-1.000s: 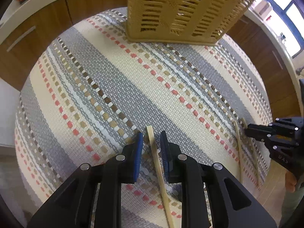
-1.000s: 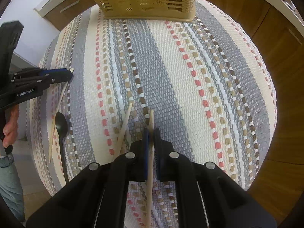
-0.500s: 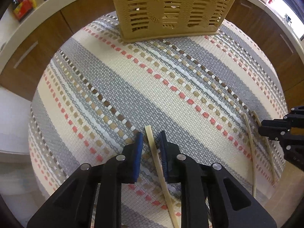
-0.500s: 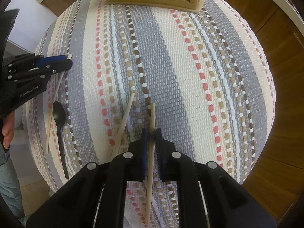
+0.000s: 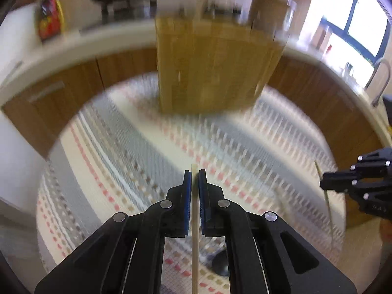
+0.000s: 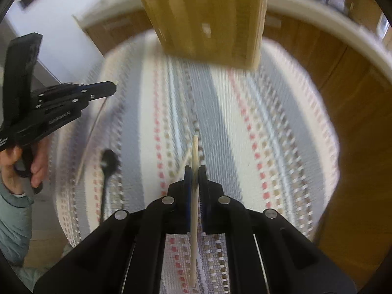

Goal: Organize utensils
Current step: 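Lift both chopsticks and carry them over the yellow basket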

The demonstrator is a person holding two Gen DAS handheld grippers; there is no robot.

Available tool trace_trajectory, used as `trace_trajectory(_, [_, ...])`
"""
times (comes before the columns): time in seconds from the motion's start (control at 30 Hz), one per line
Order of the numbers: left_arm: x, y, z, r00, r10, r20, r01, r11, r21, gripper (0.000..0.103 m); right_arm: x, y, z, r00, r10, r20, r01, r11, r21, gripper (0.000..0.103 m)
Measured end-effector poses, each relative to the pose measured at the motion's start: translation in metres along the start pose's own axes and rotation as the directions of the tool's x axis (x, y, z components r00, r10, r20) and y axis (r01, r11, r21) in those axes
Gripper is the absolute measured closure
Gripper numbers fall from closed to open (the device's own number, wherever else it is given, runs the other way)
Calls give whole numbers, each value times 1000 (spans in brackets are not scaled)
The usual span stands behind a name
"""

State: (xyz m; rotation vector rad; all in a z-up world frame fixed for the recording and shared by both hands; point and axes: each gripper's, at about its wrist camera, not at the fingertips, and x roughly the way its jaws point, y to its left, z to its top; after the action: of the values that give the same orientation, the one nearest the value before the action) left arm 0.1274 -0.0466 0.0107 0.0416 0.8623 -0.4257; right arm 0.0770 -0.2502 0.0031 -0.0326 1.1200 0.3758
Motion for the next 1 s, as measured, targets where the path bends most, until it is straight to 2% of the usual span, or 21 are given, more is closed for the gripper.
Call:
trace_trajectory(0.07, [-23, -1, 5, 995, -3, 100, 4, 1000, -12, 99, -25, 5, -4, 996, 7, 86, -6, 1000, -14, 99])
trace_trajectory(0.1, [-39, -2, 8, 985, -3, 173, 5, 1000, -15, 99, -37, 7, -6, 991, 7, 132, -4, 1000, -21, 99])
trace_trajectory(0.2, [-67, -4, 18, 953, 17, 301, -7, 999, -33, 99, -64, 15, 2, 967, -12, 254, 24, 999, -42, 99])
trace_trajectory(0.27, [-86, -8, 26, 915, 32, 402, -14, 999, -49, 99, -83, 17, 6, 946, -7, 323, 22, 999, -45, 99])
trace_trajectory(0.3, [-93, -7, 28, 896, 39, 443, -16, 998, -55, 99, -95, 17, 9, 929, -4, 370, 23, 999, -46, 99])
trace_trajectory(0.33, [-103, -8, 33, 865, 64, 497, -34, 997, -68, 99, -99, 19, 14, 918, -4, 395, 24, 999, -46, 99])
trace_trajectory(0.37, [-108, -9, 39, 846, 70, 529, -37, 997, -73, 99, -113, 21, 20, 892, -3, 451, 29, 998, -50, 99])
trace_trajectory(0.4, [-114, -11, 44, 830, 71, 553, -35, 997, -75, 99, -121, 21, 23, 876, -7, 482, 36, 998, -50, 99])
trace_trajectory(0.43, [-120, -12, 52, 805, 70, 590, -25, 996, -83, 99, -129, 21, 29, 856, -12, 516, 44, 998, -49, 99])
trace_trajectory(0.47, [-125, -15, 56, 793, 70, 606, -21, 996, -88, 99, -138, 21, 37, 834, -13, 552, 44, 998, -43, 99])
trace_trajectory(0.53, [-134, -17, 70, 755, 66, 652, -4, 995, -96, 99, -150, 18, 50, 799, -20, 601, 43, 999, -24, 99])
trace_trajectory(0.6, [-139, -19, 83, 717, 69, 693, 4, 995, -103, 99, -159, 17, 69, 745, -48, 666, 62, 998, 3, 99])
trace_trajectory(0.63, [-139, -18, 93, 691, 74, 719, 6, 994, -108, 99, -158, 14, 77, 728, -62, 683, 69, 997, 18, 99])
trace_trajectory(0.73, [-137, -15, 112, 651, 73, 755, 27, 992, -120, 99, -163, -2, 108, 667, -96, 738, 61, 995, 75, 99])
trace_trajectory(0.83, [-129, -9, 132, 610, 78, 789, 45, 990, -133, 99, -158, -15, 134, 626, -115, 771, 52, 993, 106, 99])
trace_trajectory(0.9, [-119, -6, 146, 585, 79, 807, 42, 991, -128, 99, -150, -24, 147, 613, -117, 781, 38, 992, 119, 99])
trace_trajectory(1.0, [-111, -5, 157, 544, 104, 832, -3, 993, -122, 99, -137, -35, 170, 590, -116, 799, 4, 990, 140, 99])
